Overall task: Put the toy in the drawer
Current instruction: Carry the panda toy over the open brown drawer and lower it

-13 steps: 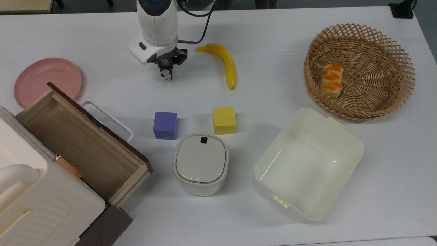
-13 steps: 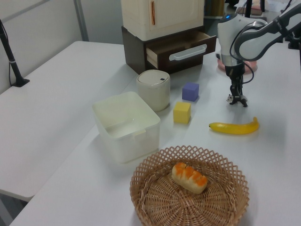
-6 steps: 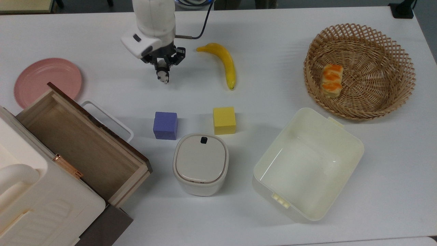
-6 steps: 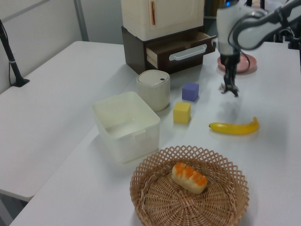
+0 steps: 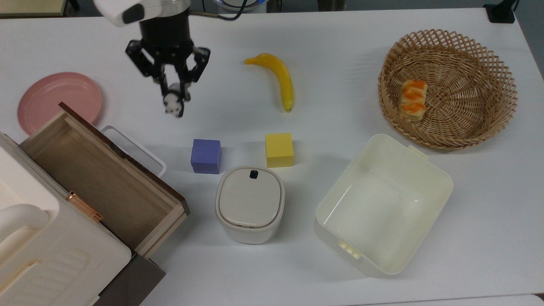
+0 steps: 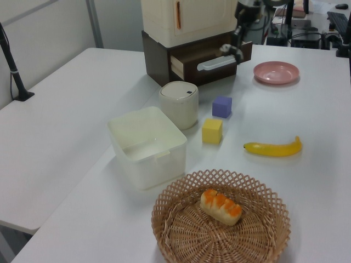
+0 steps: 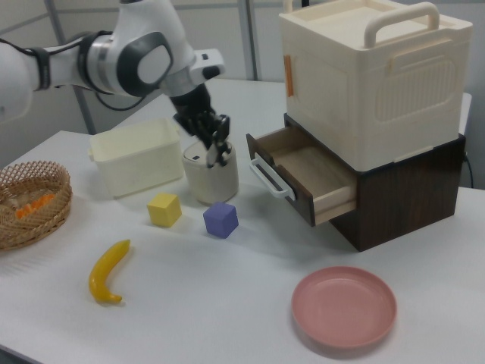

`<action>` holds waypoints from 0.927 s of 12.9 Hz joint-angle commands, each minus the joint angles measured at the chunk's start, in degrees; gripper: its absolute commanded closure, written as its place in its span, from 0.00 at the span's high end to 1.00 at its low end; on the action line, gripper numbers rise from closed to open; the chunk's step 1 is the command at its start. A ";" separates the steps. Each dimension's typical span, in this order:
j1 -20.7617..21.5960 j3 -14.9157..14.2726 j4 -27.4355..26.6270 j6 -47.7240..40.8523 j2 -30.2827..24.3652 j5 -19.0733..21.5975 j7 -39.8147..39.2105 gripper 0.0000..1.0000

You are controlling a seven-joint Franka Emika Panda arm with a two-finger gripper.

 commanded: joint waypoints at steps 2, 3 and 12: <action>-3.47 -0.54 9.55 16.63 11.57 2.12 2.69 0.00; -4.52 -0.45 10.25 19.88 13.06 2.20 2.78 0.00; -8.31 -0.45 10.53 29.15 19.85 1.59 1.90 0.00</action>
